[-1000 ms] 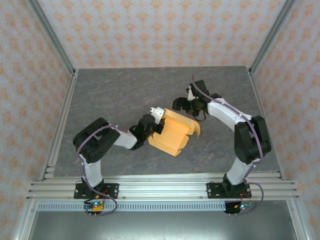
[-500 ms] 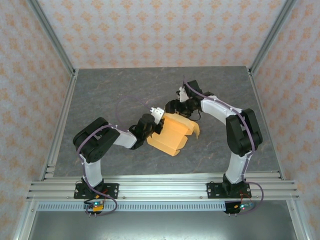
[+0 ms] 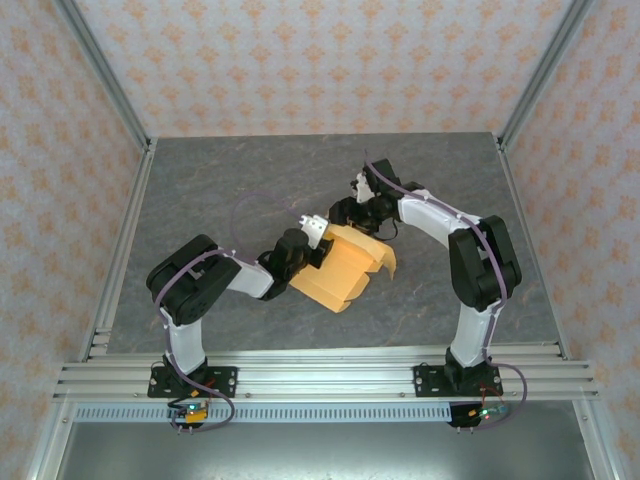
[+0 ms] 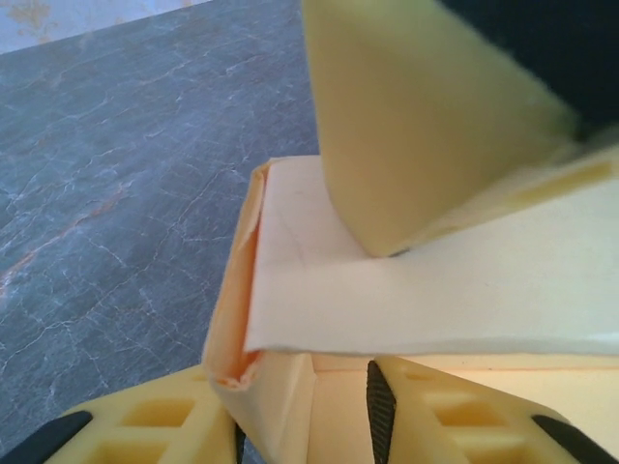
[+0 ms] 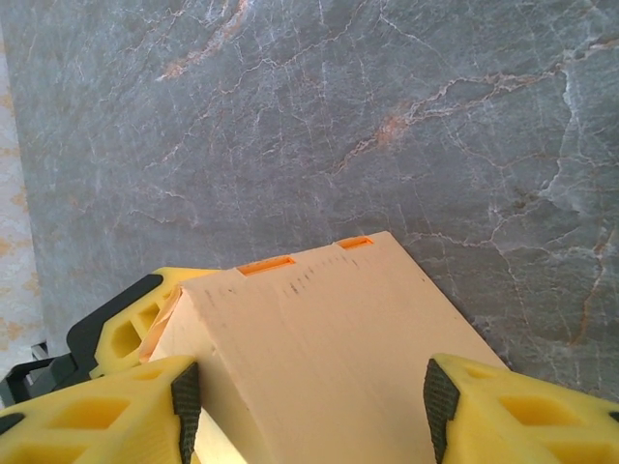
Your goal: Fold the paper box
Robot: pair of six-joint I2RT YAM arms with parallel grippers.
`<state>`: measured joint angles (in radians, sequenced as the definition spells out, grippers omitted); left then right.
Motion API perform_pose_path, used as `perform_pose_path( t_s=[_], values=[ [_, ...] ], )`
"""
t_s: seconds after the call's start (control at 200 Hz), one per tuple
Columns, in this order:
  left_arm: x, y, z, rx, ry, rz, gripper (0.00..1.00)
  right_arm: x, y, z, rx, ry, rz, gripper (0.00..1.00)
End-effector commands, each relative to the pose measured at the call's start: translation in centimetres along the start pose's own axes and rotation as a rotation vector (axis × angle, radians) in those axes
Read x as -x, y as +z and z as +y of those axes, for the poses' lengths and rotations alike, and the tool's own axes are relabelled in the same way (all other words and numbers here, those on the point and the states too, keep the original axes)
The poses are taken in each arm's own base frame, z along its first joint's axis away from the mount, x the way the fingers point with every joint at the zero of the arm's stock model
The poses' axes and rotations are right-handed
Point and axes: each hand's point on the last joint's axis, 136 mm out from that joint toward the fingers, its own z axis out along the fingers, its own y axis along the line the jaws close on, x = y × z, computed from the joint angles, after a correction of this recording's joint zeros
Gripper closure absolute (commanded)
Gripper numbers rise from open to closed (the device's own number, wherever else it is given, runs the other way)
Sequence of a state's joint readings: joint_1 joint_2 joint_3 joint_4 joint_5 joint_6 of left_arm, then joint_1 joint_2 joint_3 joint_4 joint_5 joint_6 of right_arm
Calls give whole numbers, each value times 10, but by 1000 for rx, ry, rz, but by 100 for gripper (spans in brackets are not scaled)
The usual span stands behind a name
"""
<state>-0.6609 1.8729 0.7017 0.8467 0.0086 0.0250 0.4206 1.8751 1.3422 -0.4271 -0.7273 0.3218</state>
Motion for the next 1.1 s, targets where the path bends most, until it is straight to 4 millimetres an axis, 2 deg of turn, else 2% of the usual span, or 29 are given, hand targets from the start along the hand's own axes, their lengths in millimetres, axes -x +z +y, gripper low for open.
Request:
perform_pose_path(
  t_s=[0.0, 0.215, 0.235, 0.45, 0.691, 0.791, 0.871, 0.926, 1.096],
  values=[
    [1, -3, 5, 31, 9, -25, 62, -25, 12, -38, -146, 102, 87, 39],
    [8, 5, 3, 20, -12, -51, 79, -34, 12, -37, -139, 125, 128, 41],
    [-3, 9, 1, 12, -10, -25, 80, -35, 11, -37, -138, 126, 129, 41],
    [-5, 17, -9, -37, -16, -17, 97, -36, 13, -26, -65, 168, 122, 41],
    [-6, 20, -10, -24, -27, -25, 100, -28, 16, -12, 42, 214, 13, 36],
    [-4, 21, -14, -24, -31, -35, 84, -27, 15, -10, 58, 220, -1, 40],
    [0, 21, -20, -42, -31, -43, 82, -27, 17, -11, 63, 223, -2, 43],
    [1, 23, -22, -46, -33, -45, 83, -29, 18, -14, 49, 221, 6, 44],
    [1, 25, -25, -35, -33, -42, 95, -33, 21, -14, 52, 230, 10, 46]
  ],
)
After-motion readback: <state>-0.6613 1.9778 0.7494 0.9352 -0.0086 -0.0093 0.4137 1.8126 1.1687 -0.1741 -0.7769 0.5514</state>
